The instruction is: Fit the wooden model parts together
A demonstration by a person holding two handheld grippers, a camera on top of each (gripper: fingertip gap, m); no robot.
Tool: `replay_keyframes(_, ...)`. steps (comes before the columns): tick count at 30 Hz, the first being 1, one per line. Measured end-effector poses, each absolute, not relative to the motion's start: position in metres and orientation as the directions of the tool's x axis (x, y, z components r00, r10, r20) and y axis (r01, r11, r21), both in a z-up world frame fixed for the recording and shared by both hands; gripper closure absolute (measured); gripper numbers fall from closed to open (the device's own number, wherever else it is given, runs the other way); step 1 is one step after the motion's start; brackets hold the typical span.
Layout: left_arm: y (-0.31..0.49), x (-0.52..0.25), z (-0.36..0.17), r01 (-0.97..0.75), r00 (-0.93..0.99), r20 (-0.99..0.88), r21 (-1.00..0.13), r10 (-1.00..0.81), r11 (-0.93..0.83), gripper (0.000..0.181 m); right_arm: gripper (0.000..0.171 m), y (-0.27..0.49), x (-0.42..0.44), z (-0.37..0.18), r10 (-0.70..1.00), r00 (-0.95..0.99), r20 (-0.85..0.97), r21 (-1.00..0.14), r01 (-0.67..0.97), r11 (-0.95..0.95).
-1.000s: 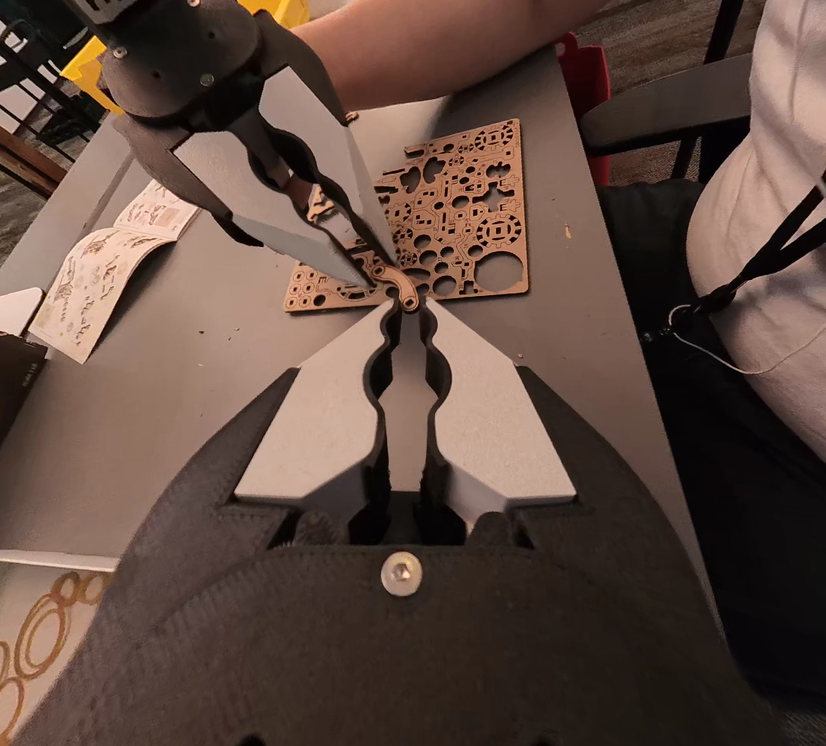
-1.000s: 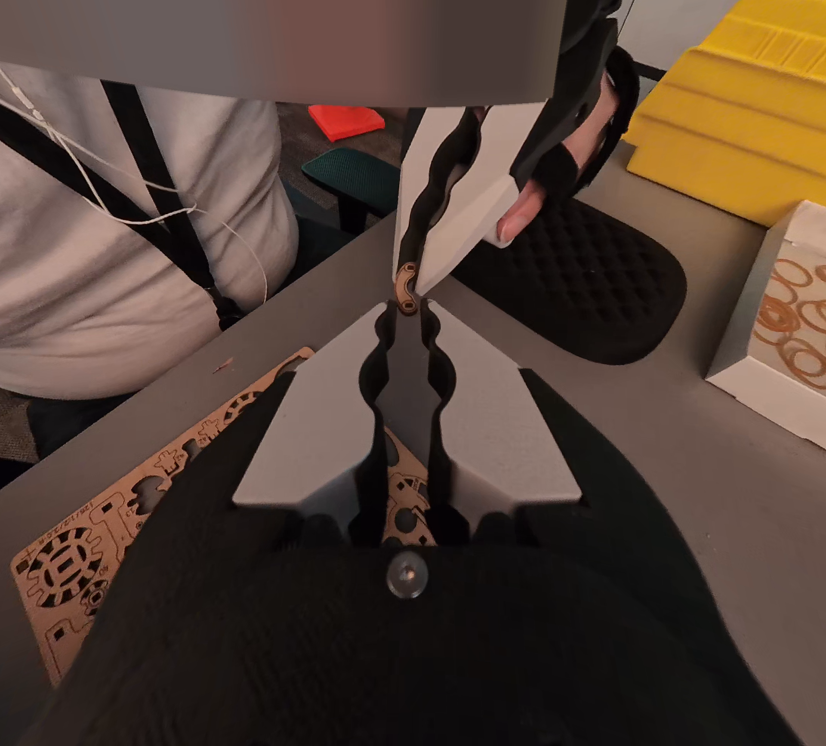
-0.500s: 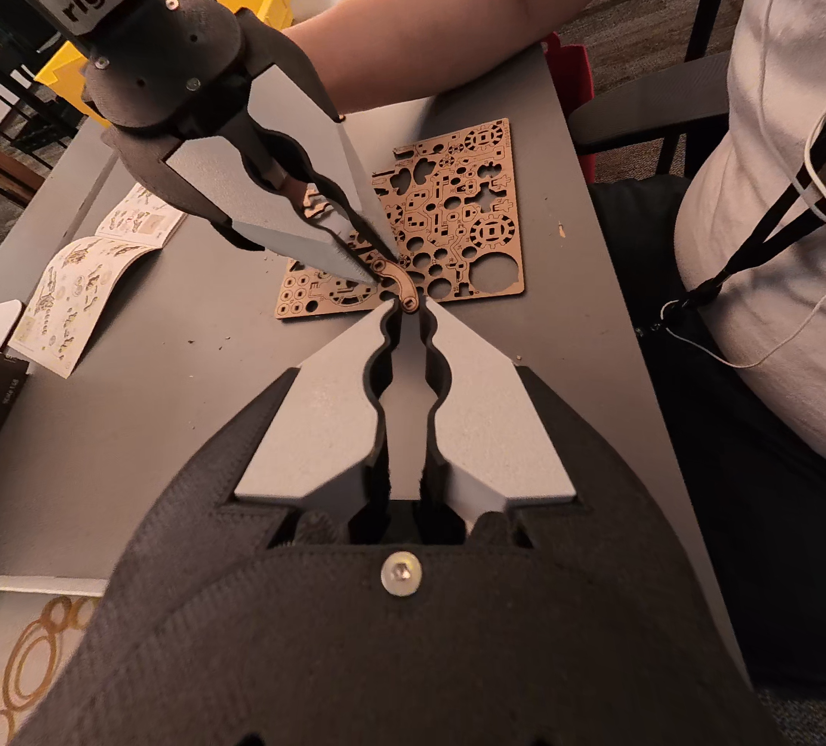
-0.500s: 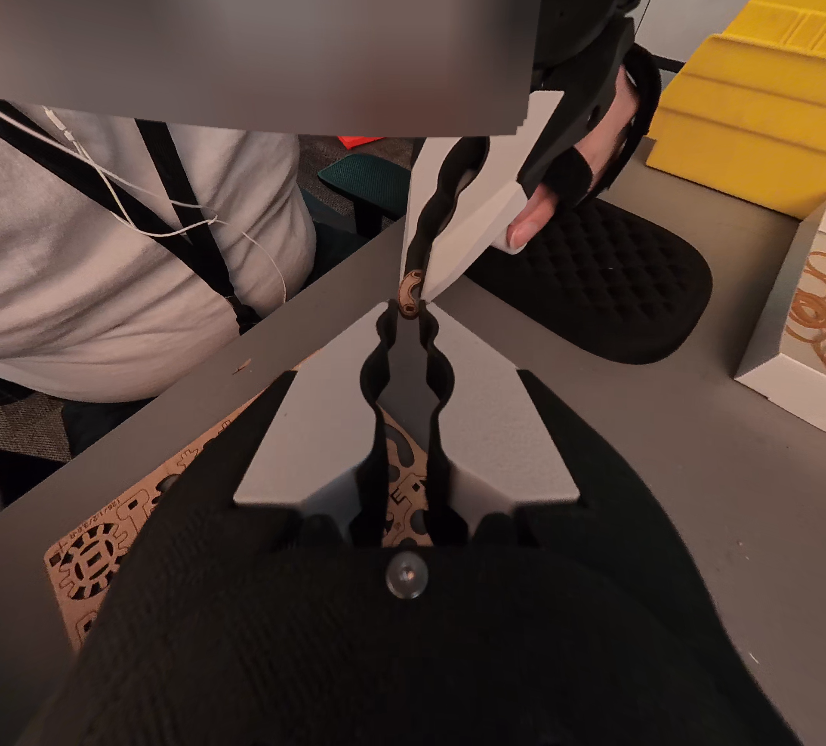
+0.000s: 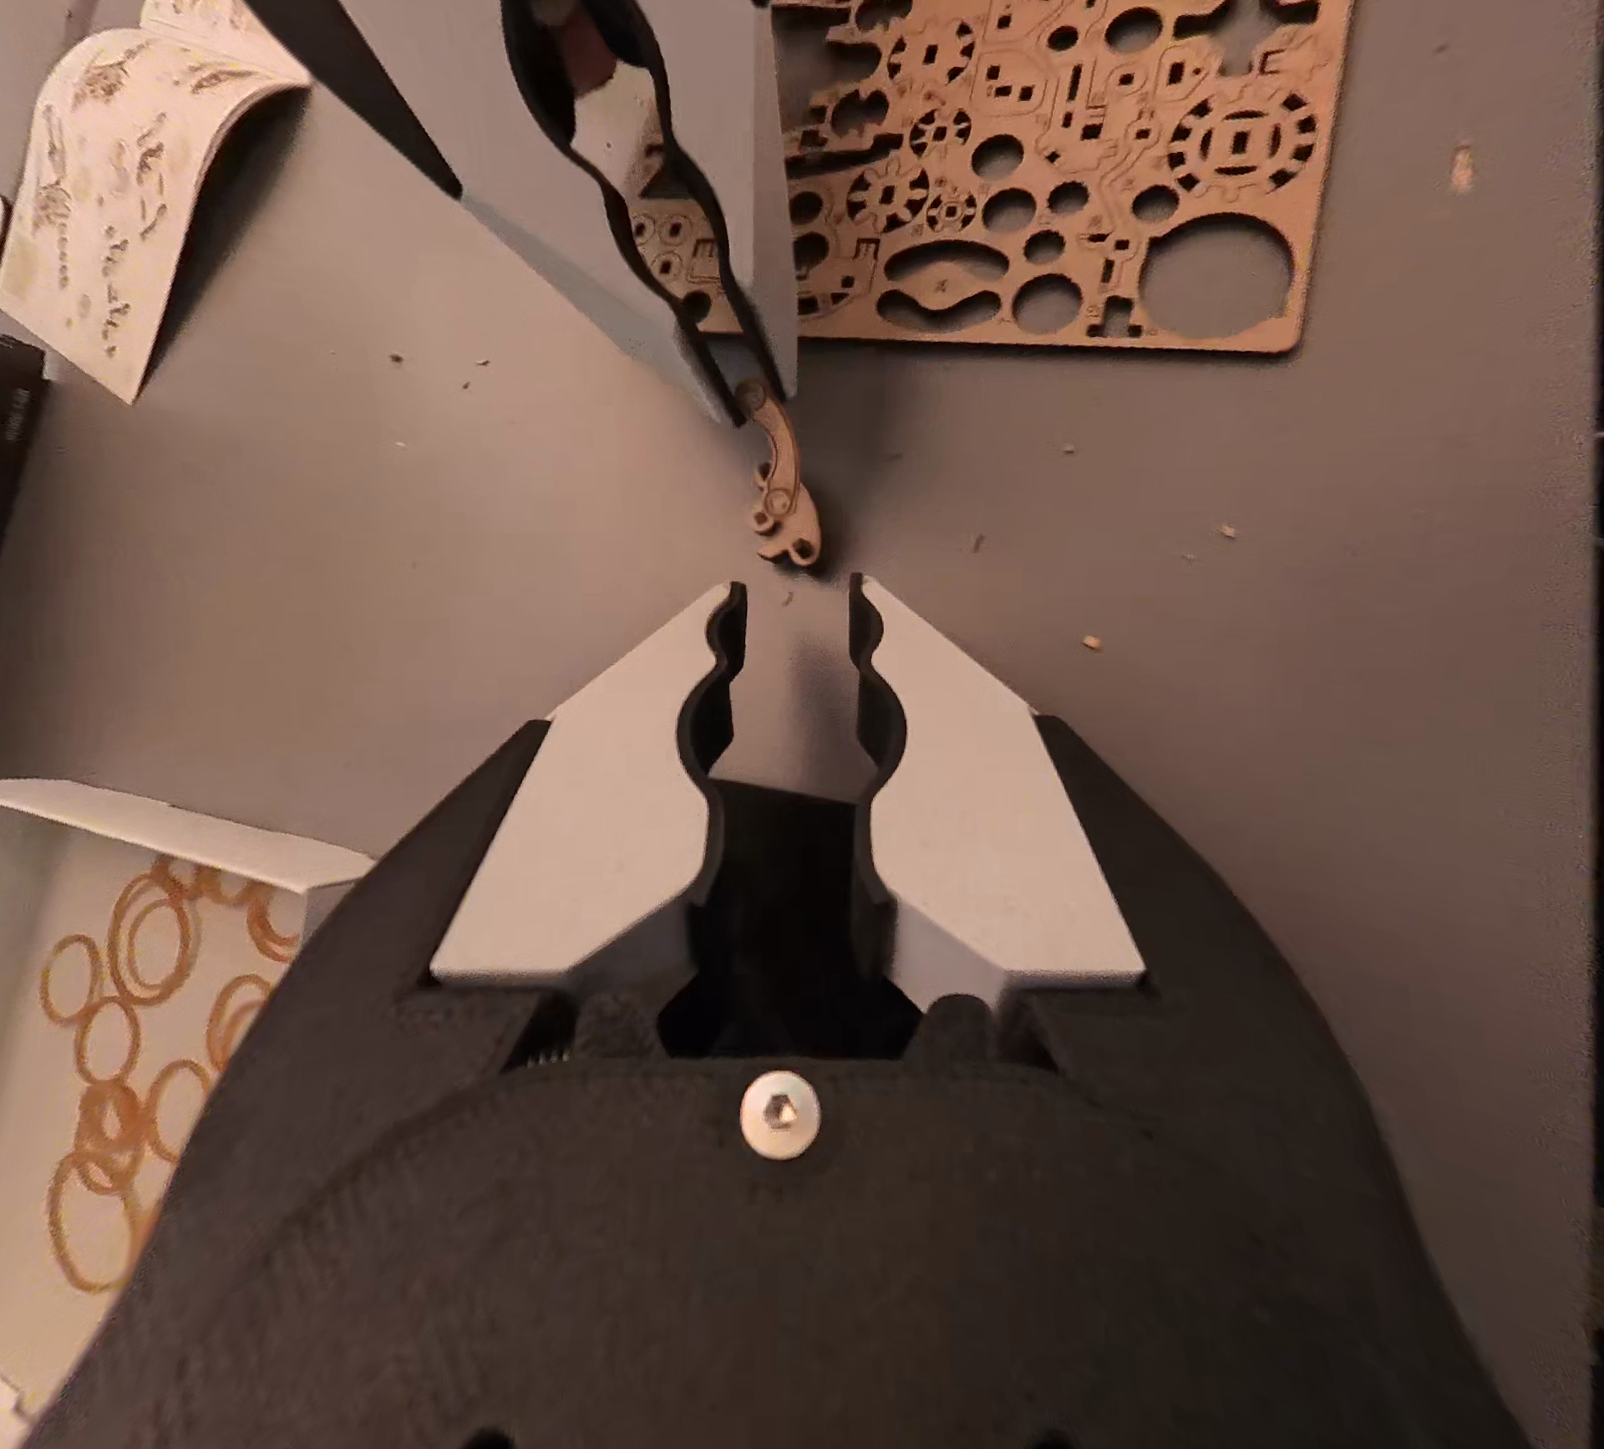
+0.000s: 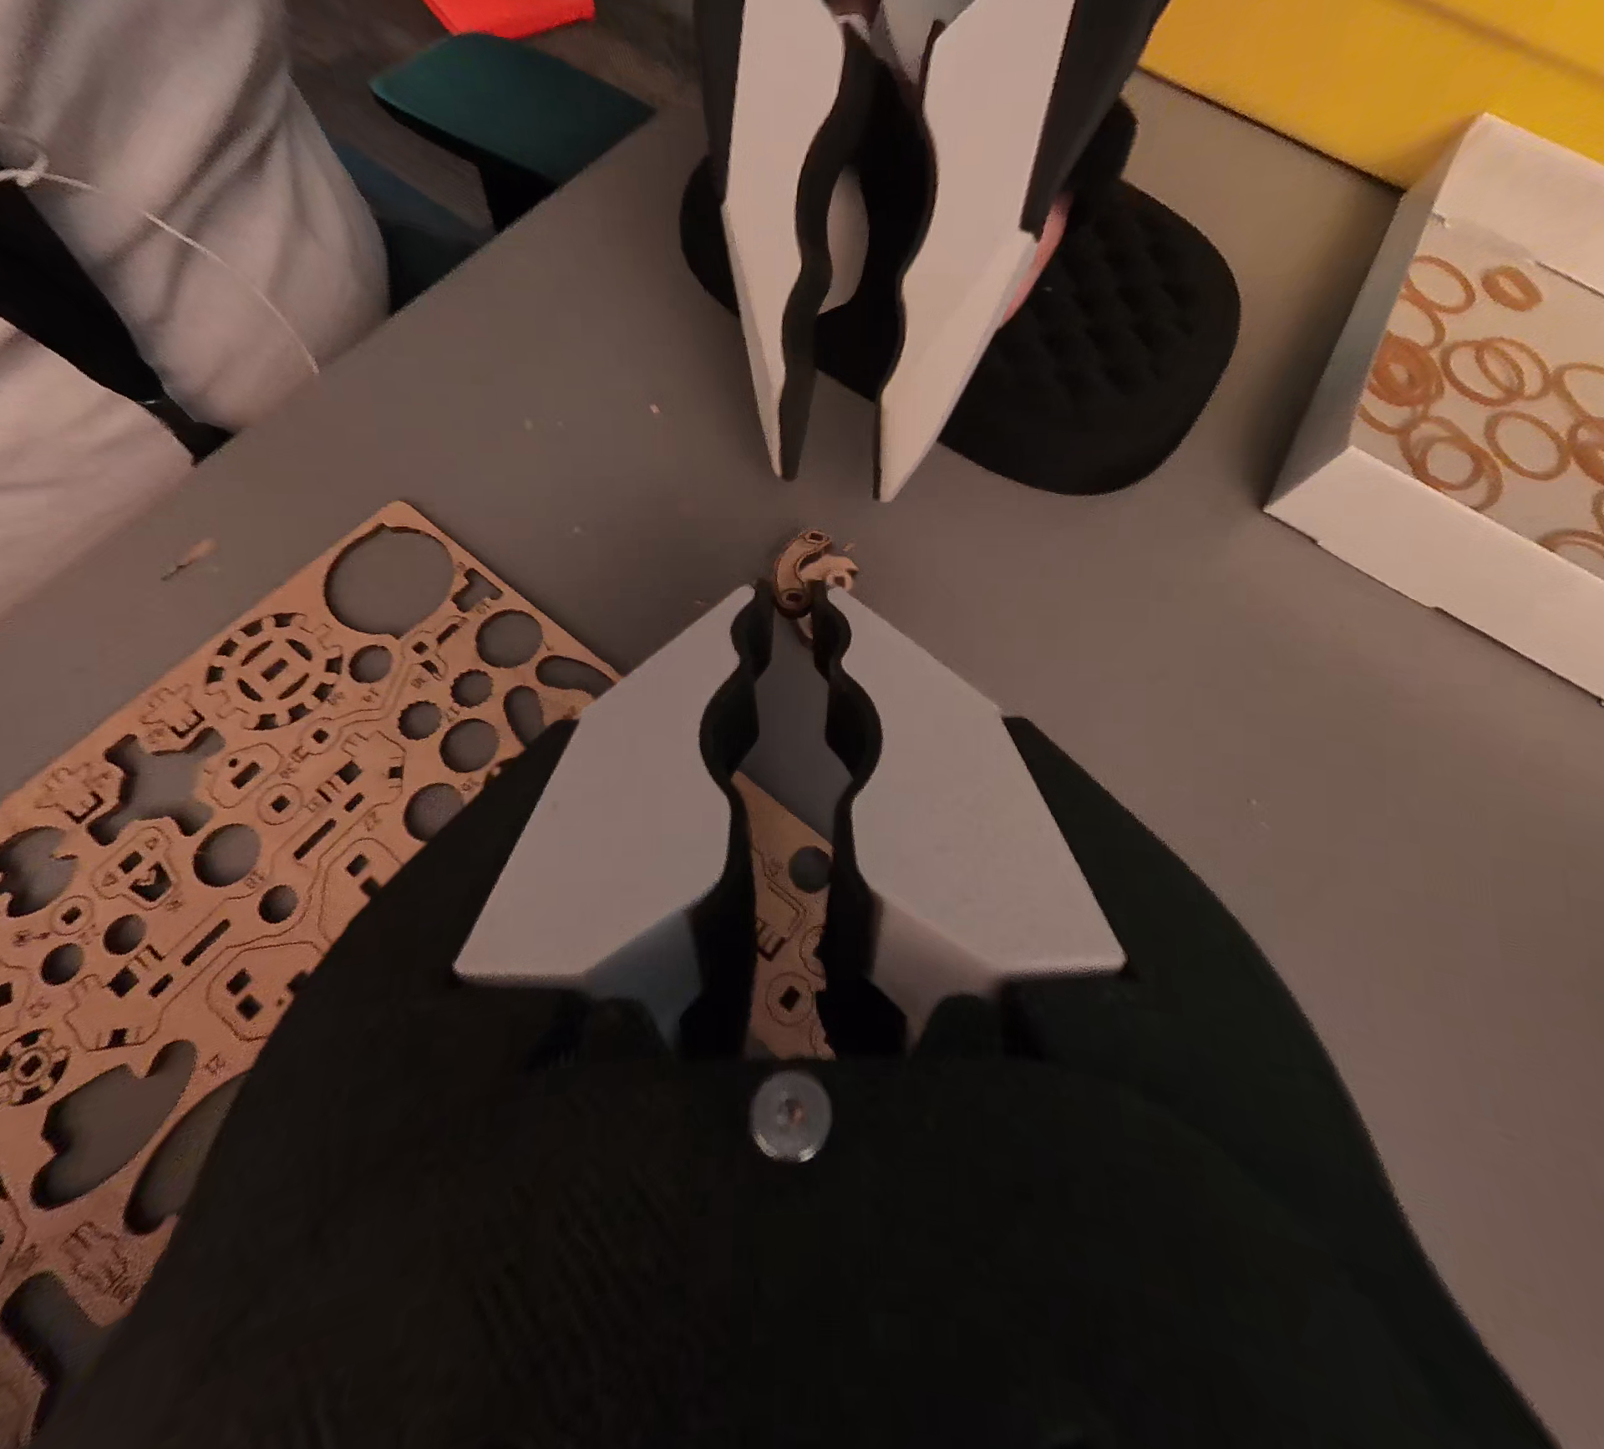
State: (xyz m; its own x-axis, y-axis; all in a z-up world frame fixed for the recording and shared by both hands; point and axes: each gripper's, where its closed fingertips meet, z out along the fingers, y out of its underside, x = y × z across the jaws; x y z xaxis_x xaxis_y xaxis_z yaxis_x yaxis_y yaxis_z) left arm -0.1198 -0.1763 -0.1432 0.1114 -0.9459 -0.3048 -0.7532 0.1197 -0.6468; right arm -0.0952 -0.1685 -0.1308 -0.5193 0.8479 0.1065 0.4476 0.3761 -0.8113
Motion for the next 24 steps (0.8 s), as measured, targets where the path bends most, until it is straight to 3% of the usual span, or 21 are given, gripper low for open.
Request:
replay_keyframes(10, -0.162, -0.103, -0.152, -0.766, 0.081, -0.303, -0.629, -0.95, 0.135, 0.154, 0.163, -0.147, -0.088, -0.15, 0.875, -0.463, 0.141, -0.732, 0.546, 0.407)
replay_keyframes(24, -0.161, -0.113, -0.147, -0.773, 0.116, -0.315, -0.624, -0.942, 0.114, 0.158, 0.163, -0.155, -0.079, -0.137, 0.885, -0.44, 0.153, -0.764, 0.516, 0.388)
